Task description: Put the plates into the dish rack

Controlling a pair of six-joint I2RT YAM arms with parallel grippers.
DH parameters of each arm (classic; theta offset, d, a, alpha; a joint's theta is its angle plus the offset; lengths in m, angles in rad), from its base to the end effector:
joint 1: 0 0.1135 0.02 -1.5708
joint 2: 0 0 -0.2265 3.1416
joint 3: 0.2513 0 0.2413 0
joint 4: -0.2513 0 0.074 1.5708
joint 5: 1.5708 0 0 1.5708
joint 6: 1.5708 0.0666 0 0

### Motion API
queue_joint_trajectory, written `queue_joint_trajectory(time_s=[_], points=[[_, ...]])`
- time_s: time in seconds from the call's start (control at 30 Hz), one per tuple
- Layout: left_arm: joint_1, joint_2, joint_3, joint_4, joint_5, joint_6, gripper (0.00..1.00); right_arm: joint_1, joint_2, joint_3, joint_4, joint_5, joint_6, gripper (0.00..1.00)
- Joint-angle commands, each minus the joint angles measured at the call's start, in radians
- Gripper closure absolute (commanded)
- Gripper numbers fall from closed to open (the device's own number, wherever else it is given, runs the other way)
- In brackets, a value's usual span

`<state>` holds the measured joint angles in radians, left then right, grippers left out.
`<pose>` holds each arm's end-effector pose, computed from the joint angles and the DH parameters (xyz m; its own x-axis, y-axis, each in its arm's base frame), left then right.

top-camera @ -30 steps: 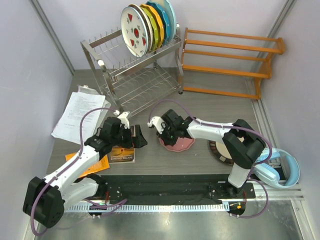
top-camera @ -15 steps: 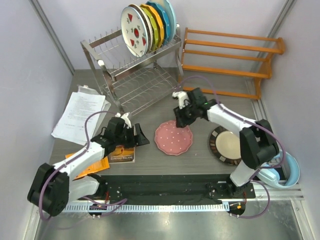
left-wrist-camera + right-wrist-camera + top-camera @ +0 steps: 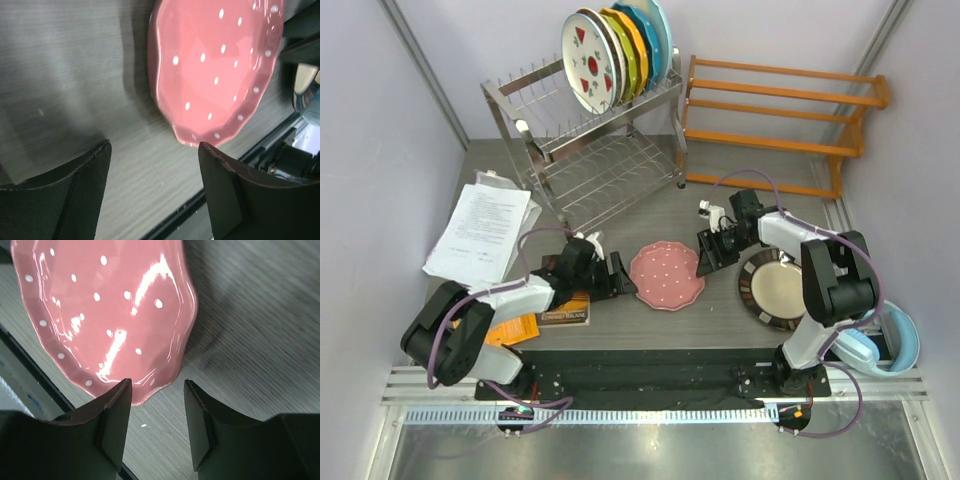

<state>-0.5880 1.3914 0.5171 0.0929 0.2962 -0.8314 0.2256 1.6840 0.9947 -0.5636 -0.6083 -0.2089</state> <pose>0.2166 -0.1678 0.0986 -0.9143 -0.2398 -0.3265 0.0407 0.7474 -0.6631 0.2881 0.1052 0.1140 -0.8315 -0.3654 -0.4183 -0.5419 0.6993 0.4662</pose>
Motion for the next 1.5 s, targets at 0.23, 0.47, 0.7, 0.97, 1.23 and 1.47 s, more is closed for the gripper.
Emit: queue_joint_trajectory(time_s=[0.23,0.47,0.7,0.97,1.23,1.47], points=[[-0.015,0.190,0.101,0.094,-0.101,-0.086,0.37,-0.058,0.161,0.107,-0.058,-0.154,-0.112,0.47],[-0.039,0.256,0.129,0.073,-0.132,-0.132,0.55,-0.118,0.270,0.189,-0.185,-0.281,-0.187,0.45],[-0.036,0.262,0.104,0.034,-0.134,-0.117,0.98,-0.123,0.382,0.249,-0.268,-0.364,-0.248,0.44],[-0.038,0.307,0.132,0.079,-0.112,-0.106,1.00,-0.114,0.440,0.248,-0.274,-0.421,-0.270,0.39],[-0.053,0.302,0.153,0.082,-0.092,-0.106,1.00,-0.080,0.462,0.275,-0.108,-0.444,-0.098,0.41],[-0.059,0.294,0.158,0.087,-0.098,-0.101,1.00,-0.069,0.473,0.282,-0.105,-0.442,-0.089,0.49]])
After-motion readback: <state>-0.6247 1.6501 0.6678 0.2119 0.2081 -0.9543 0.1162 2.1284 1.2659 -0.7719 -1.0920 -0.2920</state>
